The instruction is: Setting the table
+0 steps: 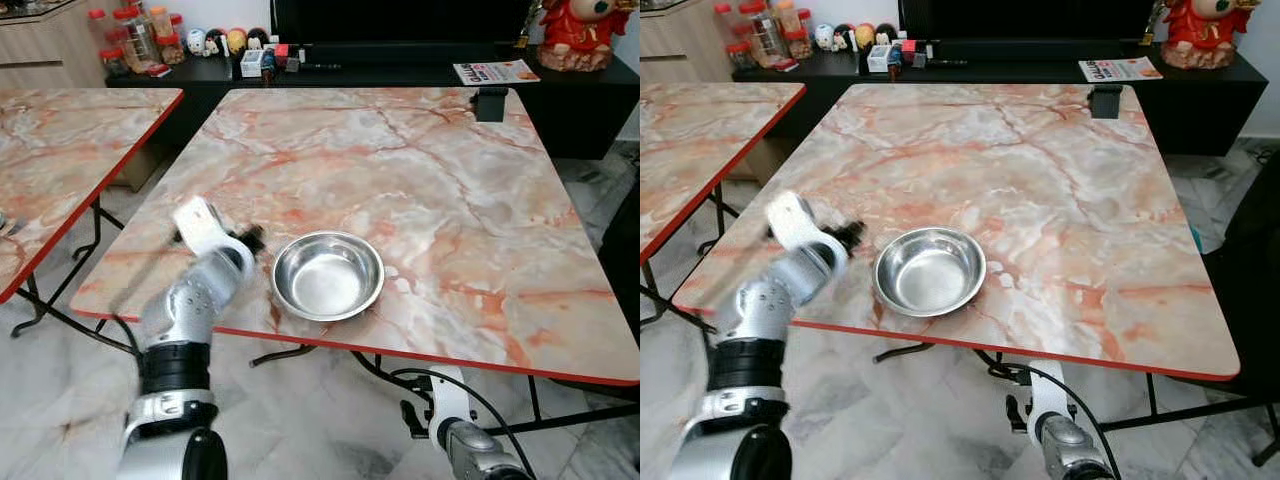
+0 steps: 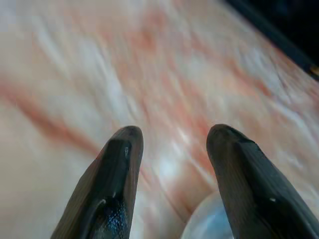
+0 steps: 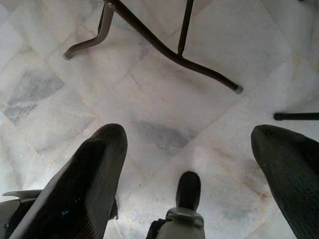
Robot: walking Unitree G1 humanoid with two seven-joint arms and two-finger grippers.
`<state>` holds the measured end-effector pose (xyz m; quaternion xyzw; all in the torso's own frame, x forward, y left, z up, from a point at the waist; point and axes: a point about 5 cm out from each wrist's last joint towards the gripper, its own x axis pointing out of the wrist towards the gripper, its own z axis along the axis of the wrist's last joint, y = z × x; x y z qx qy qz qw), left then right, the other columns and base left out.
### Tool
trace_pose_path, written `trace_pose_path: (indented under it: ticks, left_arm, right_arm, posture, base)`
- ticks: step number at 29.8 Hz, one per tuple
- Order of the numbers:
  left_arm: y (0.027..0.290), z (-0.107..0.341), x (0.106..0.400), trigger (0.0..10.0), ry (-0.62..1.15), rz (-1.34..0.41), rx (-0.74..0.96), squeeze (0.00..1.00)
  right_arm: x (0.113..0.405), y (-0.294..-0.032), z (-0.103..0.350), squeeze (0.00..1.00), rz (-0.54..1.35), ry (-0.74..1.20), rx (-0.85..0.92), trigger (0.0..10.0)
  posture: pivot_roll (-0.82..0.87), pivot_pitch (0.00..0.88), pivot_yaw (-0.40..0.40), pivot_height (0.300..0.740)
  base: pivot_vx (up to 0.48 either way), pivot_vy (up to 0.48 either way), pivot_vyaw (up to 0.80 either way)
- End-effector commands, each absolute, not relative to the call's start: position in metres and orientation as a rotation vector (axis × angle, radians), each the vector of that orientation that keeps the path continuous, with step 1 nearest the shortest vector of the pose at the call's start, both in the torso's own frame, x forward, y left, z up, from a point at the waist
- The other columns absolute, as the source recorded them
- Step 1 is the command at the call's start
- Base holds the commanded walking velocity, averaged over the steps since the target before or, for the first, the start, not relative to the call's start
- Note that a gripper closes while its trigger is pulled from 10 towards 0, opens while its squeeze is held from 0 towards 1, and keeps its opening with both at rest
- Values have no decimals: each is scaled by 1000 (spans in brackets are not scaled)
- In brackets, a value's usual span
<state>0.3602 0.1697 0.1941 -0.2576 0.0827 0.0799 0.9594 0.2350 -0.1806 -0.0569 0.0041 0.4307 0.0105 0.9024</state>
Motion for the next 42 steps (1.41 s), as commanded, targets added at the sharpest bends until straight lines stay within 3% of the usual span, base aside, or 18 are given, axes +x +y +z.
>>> trace_pose_path:
  ticks: [1, 5, 7, 12, 24, 31, 37, 39, 42]
  left_arm:
    - [195, 208, 358, 10000, 58, 264, -367, 0]
    - [223, 205, 352, 10000, 39, 369, -197, 0]
    - [249, 202, 343, 10000, 44, 458, 12, 0]
    - [290, 180, 322, 10000, 112, 577, 211, 0]
    - [333, 105, 262, 10000, 389, 750, 282, 0]
    - [321, 45, 236, 10000, 635, 705, 31, 0]
    - [310, 27, 233, 10000, 714, 622, 26, 0]
    - [287, 6, 237, 10000, 798, 431, 125, 0]
    - [269, -5, 243, 10000, 839, 298, 179, 0]
  right_arm:
    - [235, -178, -57, 0, 34, 900, 4, 10000]
    - [235, -178, -57, 0, 34, 899, 6, 10000]
    - [235, -177, -58, 0, 33, 899, 7, 10000]
    - [235, -177, -58, 0, 36, 900, 7, 10000]
    - [233, -175, -59, 0, 36, 903, 12, 10000]
    - [232, -175, -60, 0, 37, 906, 14, 10000]
    - [232, -175, -60, 0, 37, 907, 14, 10000]
    - [232, -175, -59, 0, 36, 908, 13, 10000]
    - [233, -175, -59, 0, 37, 909, 11, 10000]
  posture:
    - [-59, 19, 66, 740]
    - [-58, 17, 68, 740]
    - [-58, 15, 72, 740]
    - [-53, 7, 80, 740]
    - [-57, 0, 96, 740]
    - [-62, 0, 101, 740]
    - [-62, 0, 101, 740]
    - [-59, 3, 89, 740]
    - [-61, 4, 89, 740]
  base:
    - [0, 0, 0]
    - [0, 0, 0]
    - [0, 0, 0]
    - [0, 0, 0]
    - [0, 0, 0]
    - [0, 0, 0]
    - [0, 0, 0]
    - [0, 0, 0]
    - [0, 0, 0]
